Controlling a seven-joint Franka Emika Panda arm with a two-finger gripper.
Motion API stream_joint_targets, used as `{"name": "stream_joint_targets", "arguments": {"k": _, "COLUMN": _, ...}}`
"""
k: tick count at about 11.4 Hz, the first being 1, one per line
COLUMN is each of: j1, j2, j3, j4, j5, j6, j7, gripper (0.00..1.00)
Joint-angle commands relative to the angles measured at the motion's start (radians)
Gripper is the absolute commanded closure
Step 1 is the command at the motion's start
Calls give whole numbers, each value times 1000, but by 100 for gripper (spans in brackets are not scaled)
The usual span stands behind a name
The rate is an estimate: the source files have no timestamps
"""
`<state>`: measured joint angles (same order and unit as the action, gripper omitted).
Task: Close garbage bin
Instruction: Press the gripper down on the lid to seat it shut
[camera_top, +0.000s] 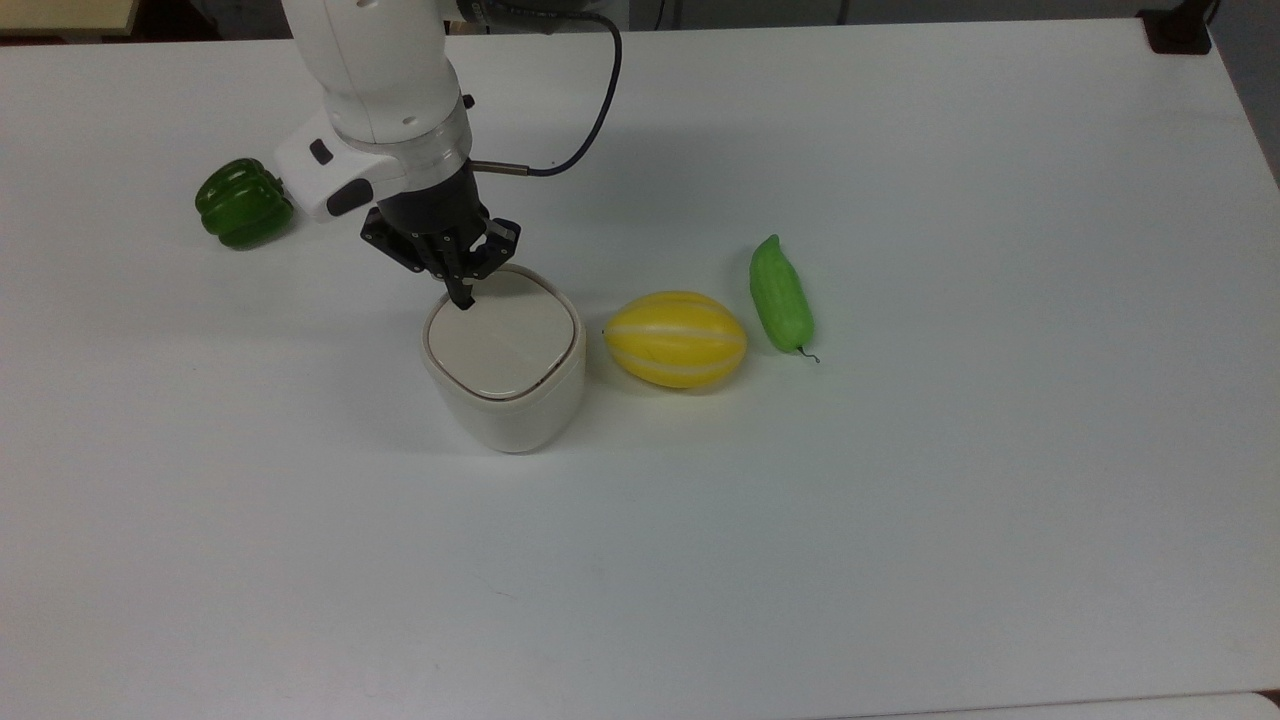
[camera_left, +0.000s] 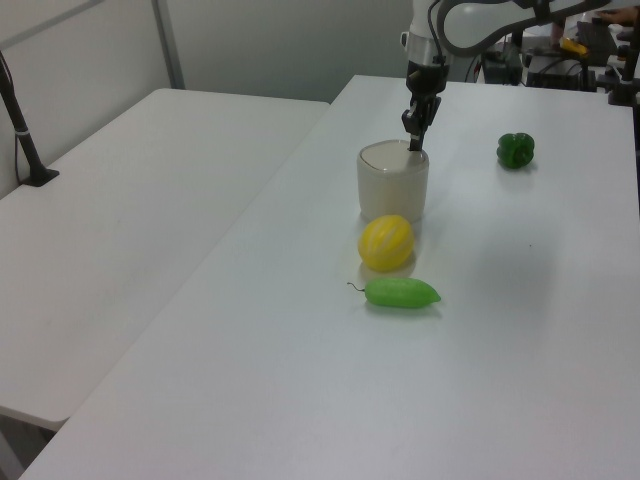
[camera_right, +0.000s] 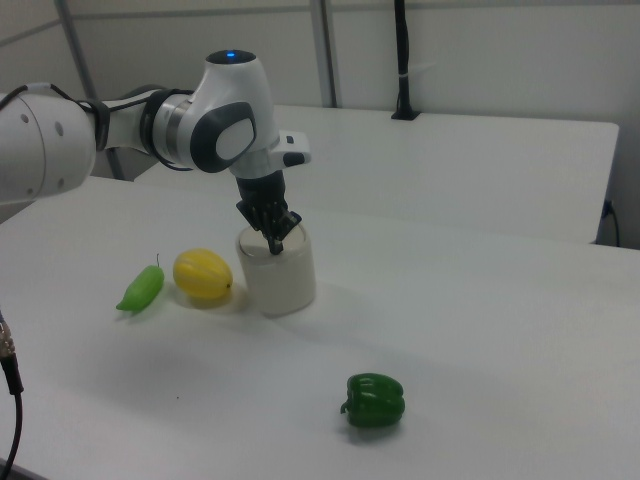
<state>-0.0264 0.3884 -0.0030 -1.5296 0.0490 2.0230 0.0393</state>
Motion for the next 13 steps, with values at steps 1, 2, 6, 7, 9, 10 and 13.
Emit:
{"name": "stream_joint_targets", "arguments": {"k": 1, "j1": 3, "j2": 40, "j3": -3, "j4": -6, "j5": -21, "j6": 54, "j7": -18, "gripper": 100}}
{"name": "stream_joint_targets", "arguments": {"k": 2, "j1": 3, "j2": 44, "j3": -3, "j4": -6, "j5": -21, "j6": 54, "j7": -16, "gripper": 100}}
{"name": "stream_joint_targets", "arguments": {"k": 6, "j1": 2, "j2": 47, "j3": -3, "j4": 0, "j5": -34, "j6": 51, "j7": -10, "gripper": 100}}
{"name": "stream_joint_targets", "arguments": {"k": 7, "j1": -3, "j2": 38, "j3": -3, "j4": 2, "j5": -28, "j6": 48, "j7": -10, "gripper": 100}}
{"name": "stream_joint_targets", "arguments": {"k": 9, "j1": -23, "j2": -6, "j3": -5, "j4": 11, "j5": -21, "j6": 34, "j7": -10, "gripper": 100}}
{"name": "stream_joint_targets", "arguments": {"k": 10, "j1": -38, "j2": -38, "j3": -3, "j4": 11, "j5": -6, "j6": -2, "j7": -12, "gripper": 99}}
{"name": "stream_joint_targets", "arguments": {"k": 13, "j1": -72, "j2": -136, "j3": -3, "j4": 22, "j5": 8, "j6": -145, "j7": -21, "gripper": 94}}
